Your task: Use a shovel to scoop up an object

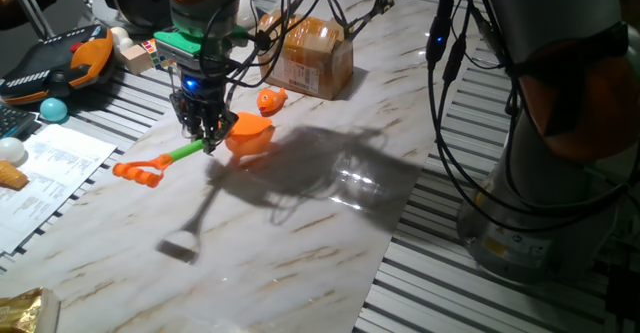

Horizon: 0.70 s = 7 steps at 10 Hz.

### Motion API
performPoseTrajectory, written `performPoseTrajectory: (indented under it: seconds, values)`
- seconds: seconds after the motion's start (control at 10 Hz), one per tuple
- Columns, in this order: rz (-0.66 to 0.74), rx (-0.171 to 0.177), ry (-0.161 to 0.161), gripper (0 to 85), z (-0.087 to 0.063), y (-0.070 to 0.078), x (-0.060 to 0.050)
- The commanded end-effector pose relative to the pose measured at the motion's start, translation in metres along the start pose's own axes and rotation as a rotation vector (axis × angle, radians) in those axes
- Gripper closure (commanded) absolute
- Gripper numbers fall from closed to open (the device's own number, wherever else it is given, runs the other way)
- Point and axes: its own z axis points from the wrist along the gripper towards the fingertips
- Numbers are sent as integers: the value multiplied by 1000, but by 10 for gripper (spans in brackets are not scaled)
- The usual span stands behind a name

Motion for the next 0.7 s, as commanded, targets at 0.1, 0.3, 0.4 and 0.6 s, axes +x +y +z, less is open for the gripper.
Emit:
performPoseTrajectory:
  seconds: [0.1,0.3,0.4,0.6]
  values:
    - [4,-2,6,843,2,1,-2]
    - [4,-3,11,843,4,1,-5]
    - [4,-3,11,843,4,1,-6]
    - [11,-6,12,843,4,2,-10]
